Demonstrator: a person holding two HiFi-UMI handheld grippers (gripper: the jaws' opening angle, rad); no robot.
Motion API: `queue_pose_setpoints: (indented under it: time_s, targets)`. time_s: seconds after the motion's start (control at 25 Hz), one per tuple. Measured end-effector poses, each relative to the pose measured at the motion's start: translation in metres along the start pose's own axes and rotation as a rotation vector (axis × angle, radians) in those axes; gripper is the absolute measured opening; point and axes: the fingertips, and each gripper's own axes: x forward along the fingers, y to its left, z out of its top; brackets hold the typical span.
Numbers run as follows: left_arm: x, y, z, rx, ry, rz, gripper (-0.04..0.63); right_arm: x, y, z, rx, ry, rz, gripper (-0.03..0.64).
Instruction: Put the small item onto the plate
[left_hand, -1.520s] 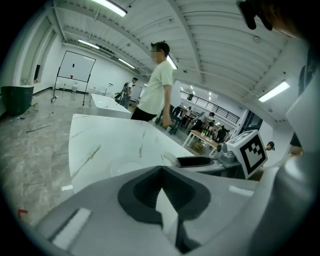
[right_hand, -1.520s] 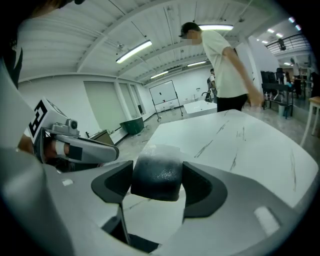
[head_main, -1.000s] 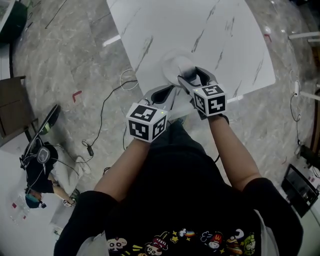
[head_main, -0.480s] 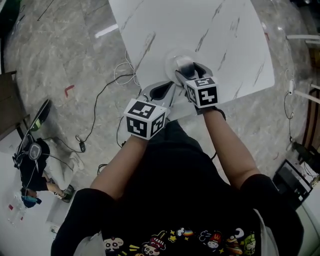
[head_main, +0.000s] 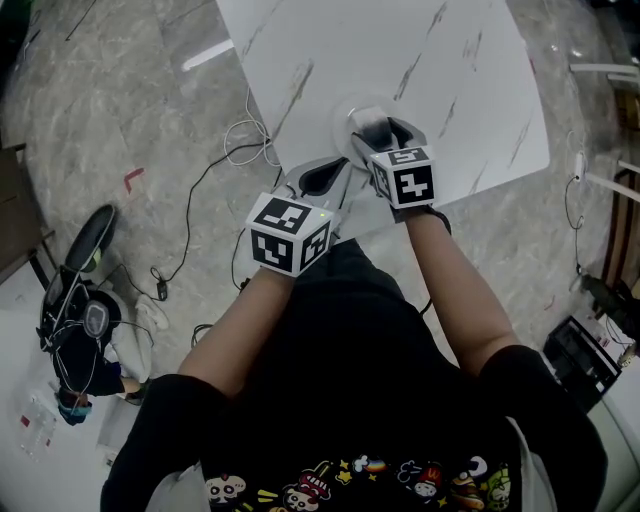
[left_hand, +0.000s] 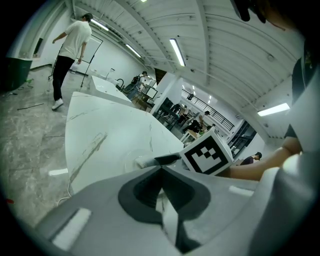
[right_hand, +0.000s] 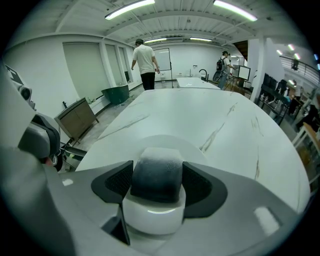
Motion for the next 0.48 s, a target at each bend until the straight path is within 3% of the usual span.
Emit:
queue_pose_setpoints:
  time_s: [0.48]
  targets:
    - [-0.001, -0.0058, -0.0085, 0.005, 0.001, -0.008, 0.002, -0.004, -0.0024, -0.0106, -0.04, 0.0, -0.015, 0.336]
